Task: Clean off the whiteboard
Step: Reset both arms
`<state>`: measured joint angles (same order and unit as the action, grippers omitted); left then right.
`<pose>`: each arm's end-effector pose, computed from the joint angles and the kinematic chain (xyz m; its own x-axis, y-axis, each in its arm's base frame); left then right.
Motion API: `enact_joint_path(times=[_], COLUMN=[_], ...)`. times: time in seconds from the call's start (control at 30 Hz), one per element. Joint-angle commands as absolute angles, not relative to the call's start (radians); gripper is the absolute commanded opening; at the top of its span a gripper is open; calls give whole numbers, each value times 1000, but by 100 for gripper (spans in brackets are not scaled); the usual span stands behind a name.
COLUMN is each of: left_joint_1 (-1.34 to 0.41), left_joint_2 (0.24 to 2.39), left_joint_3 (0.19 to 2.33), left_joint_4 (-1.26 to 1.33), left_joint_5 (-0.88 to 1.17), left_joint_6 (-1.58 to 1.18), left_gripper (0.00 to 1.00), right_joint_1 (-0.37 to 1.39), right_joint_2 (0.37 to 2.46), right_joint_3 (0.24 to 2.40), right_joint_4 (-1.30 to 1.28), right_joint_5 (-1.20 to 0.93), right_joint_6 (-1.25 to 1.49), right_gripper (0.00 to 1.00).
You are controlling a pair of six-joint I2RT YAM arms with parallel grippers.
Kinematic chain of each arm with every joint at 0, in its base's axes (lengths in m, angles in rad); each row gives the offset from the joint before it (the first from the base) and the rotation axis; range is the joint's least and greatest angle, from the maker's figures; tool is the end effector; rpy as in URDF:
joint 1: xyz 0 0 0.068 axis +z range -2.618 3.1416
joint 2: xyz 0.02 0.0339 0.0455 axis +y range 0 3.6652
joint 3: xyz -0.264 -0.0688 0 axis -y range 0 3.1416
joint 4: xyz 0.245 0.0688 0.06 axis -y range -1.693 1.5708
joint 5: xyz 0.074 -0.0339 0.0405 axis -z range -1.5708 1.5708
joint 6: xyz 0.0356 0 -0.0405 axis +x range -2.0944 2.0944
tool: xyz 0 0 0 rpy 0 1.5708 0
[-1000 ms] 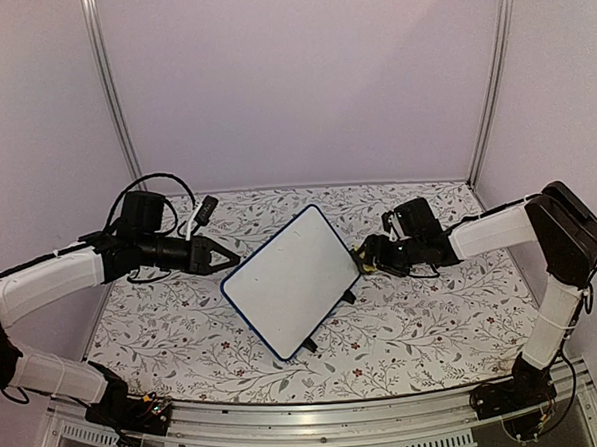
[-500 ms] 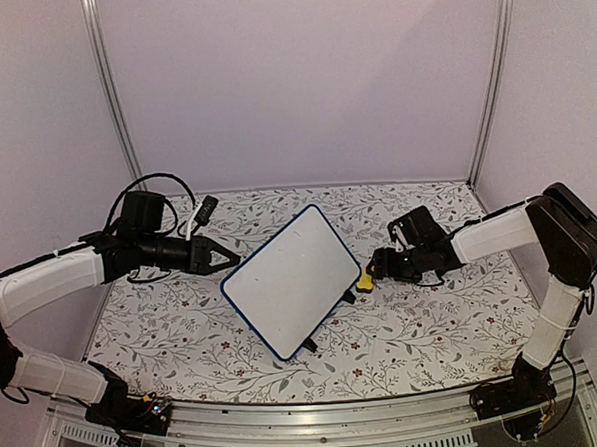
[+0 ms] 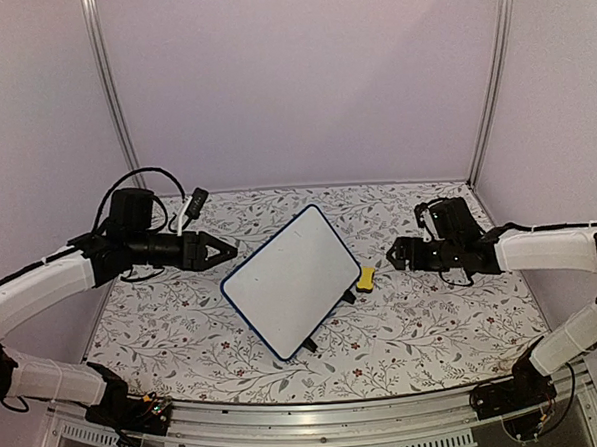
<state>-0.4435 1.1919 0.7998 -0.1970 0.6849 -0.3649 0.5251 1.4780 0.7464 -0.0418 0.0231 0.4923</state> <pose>0.2217 -0.1302 0.2642 -0.7569 0.0536 -0.6513 0.5752 0.5277 -0.6250 0.2568 0.1478 0.1808 -0.7628 0.1042 -0.6382 -0.1434 0.9351 0.3240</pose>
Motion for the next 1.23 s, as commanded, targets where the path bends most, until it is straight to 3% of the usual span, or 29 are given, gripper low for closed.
enact_joint_path(times=[0.0,0.2,0.43,0.67,1.2], left_joint_1=[-427,-417,-416,-412,-370], left_joint_2=[1085,957,856,732,692], left_joint_3=[778,775,823,777,715], left_joint_4=[-141,-162,-304,-382,-352], left_joint_5=[641,505,327,192,216], left_joint_6=[-352,-339,-334,-284,-286], left_gripper=[65,99,100,100,100], right_joint_1=[525,525,528,528,528], right_joint_2=[1320,1073,834,743,718], right_joint_3=[705,688,789,833,818], right_joint_4=[-67,-179,-356,-461,-452], right_joint_5=[23,15,-6,146,259], right_joint_6=[417,347,329,281,301], right_gripper=[99,99,99,99,99])
